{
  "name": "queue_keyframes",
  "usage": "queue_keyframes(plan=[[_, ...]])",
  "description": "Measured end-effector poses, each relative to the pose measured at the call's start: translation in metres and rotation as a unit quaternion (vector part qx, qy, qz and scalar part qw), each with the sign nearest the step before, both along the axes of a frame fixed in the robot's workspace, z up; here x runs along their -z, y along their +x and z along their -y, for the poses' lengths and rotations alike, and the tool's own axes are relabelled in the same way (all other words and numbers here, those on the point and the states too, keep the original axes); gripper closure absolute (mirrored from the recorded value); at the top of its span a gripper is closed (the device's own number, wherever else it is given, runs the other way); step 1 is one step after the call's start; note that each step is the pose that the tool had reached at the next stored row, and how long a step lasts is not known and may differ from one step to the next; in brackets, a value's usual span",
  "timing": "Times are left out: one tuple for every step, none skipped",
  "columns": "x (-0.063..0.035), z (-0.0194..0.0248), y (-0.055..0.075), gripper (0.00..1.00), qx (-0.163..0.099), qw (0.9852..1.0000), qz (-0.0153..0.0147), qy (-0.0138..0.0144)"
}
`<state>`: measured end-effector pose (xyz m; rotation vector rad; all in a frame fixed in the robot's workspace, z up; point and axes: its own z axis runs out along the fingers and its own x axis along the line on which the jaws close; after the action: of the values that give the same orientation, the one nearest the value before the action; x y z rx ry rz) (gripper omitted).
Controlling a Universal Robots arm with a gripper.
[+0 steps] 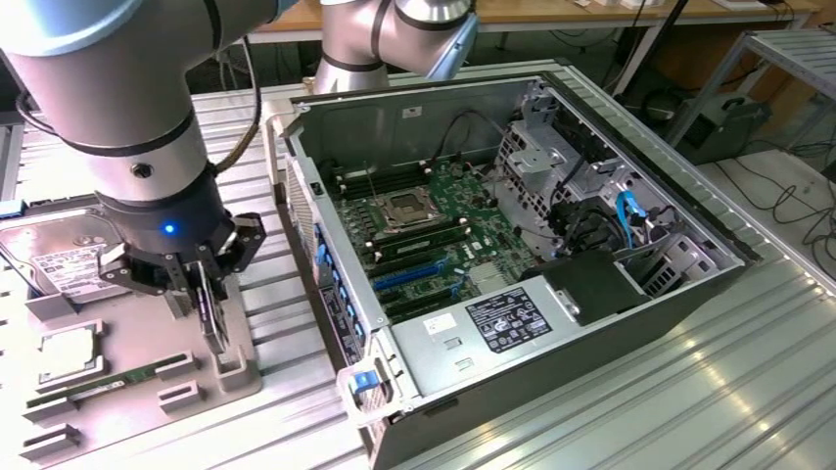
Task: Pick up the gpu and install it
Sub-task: 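Pick up the gpu and move the gpu toward the slot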
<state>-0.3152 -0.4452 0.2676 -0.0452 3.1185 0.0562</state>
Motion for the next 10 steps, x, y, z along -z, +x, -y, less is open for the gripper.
queue_keyframes(plan=[[-0.0028, 0.0, 0.0, 0.72, 0.0, 1.0, 0.0, 0.0], [-0.0066, 0.0, 0.0, 0.72, 0.0, 1.0, 0.0, 0.0], [-0.0093, 0.0, 0.0, 0.72, 0.0, 1.0, 0.0, 0.0], [-0.0127, 0.0, 0.0, 0.72, 0.0, 1.0, 0.0, 0.0], [-0.0159, 0.0, 0.0, 0.72, 0.0, 1.0, 0.0, 0.0], [-0.0192, 0.0, 0.0, 0.72, 0.0, 1.0, 0.0, 0.0], [-0.0225, 0.0, 0.0, 0.72, 0.0, 1.0, 0.0, 0.0], [-0.0263, 0.0, 0.0, 0.72, 0.0, 1.0, 0.0, 0.0], [-0.0295, 0.0, 0.0, 0.72, 0.0, 1.0, 0.0, 0.0], [-0.0325, 0.0, 0.0, 0.72, 0.0, 1.0, 0.0, 0.0]])
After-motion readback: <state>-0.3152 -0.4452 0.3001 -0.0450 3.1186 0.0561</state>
